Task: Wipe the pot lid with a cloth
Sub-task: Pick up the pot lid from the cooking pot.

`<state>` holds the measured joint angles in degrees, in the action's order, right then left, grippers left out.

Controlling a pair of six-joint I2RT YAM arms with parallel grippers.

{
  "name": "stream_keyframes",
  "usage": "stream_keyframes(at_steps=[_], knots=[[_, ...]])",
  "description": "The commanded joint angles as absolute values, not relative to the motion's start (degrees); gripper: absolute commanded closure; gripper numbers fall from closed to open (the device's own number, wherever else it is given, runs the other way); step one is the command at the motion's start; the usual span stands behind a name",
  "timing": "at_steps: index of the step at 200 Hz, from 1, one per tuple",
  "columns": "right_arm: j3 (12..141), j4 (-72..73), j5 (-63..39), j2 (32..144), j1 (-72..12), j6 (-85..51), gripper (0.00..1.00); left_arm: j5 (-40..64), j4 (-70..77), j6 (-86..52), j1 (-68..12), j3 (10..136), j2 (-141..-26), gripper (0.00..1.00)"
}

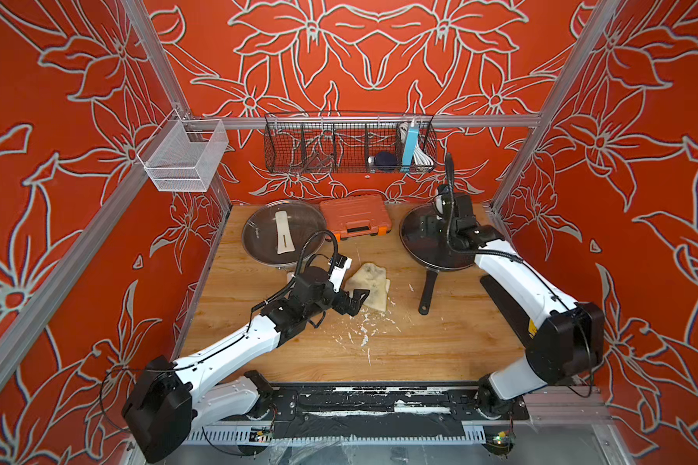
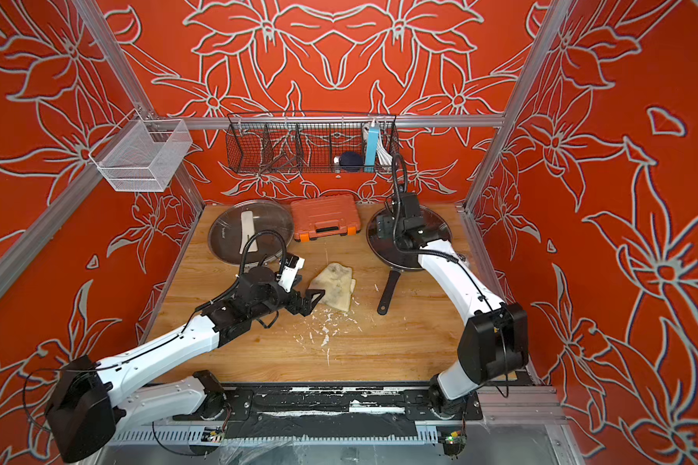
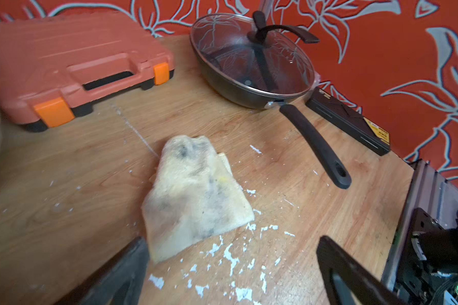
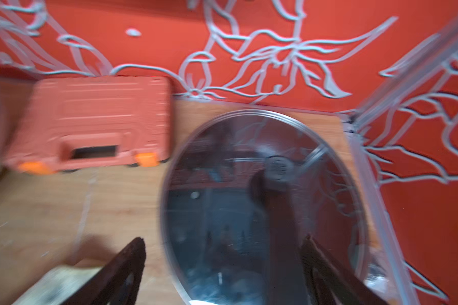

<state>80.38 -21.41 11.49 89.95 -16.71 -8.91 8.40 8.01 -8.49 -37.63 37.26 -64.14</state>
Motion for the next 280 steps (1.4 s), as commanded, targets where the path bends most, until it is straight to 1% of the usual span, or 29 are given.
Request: stream_keyframes(at_steps=[1, 21, 50, 72, 89, 116, 139, 180, 241, 280], knots=[[83.71, -25.66, 8.88, 93.52, -11.74, -7.95, 0.08, 11.54, 20.66, -3.34, -38.86, 37.48, -65.08, 0.01], [87.71, -27.58, 5.54, 97.80, -7.73, -8.53, 0.09, 12.07, 25.05, -0.62, -39.68, 37.38, -66.66, 0.01], [94.63, -31.82, 3.83, 104.58, -4.35, -8.67, 0.15, 12.23, 31.71, 0.16, -40.15, 36.61, -69.27, 0.01], [100.47, -36.66, 2.08, 109.76, -3.59, -8.91, 0.19, 12.45, 32.82, 0.94, -40.47, 36.83, -70.82, 0.01], [103.64, -39.18, -0.69, 112.24, -3.55, -9.47, 0.25, 12.07, 33.05, 1.39, -40.61, 36.50, -71.30, 0.01], [106.58, -41.54, -4.78, 114.88, -3.94, -9.70, 0.29, 11.73, 33.39, 2.02, -40.69, 35.82, -71.58, 0.01], [107.59, -41.93, -3.73, 116.19, -4.04, -9.65, 0.33, 11.80, 34.14, 2.29, -40.69, 35.49, -71.85, 0.01], [113.36, -46.92, -1.85, 120.07, -4.52, -9.50, 0.42, 12.64, 34.66, 2.35, -40.69, 35.37, -72.32, 0.01], [115.60, -50.90, 0.72, 122.23, -6.22, -9.59, 0.47, 12.20, 34.46, 2.55, -40.69, 35.07, -72.42, 0.01], [116.77, -52.31, 1.04, 123.99, -6.55, -10.46, 0.48, 12.05, 34.67, 2.46, -40.69, 34.86, -72.71, 0.01]])
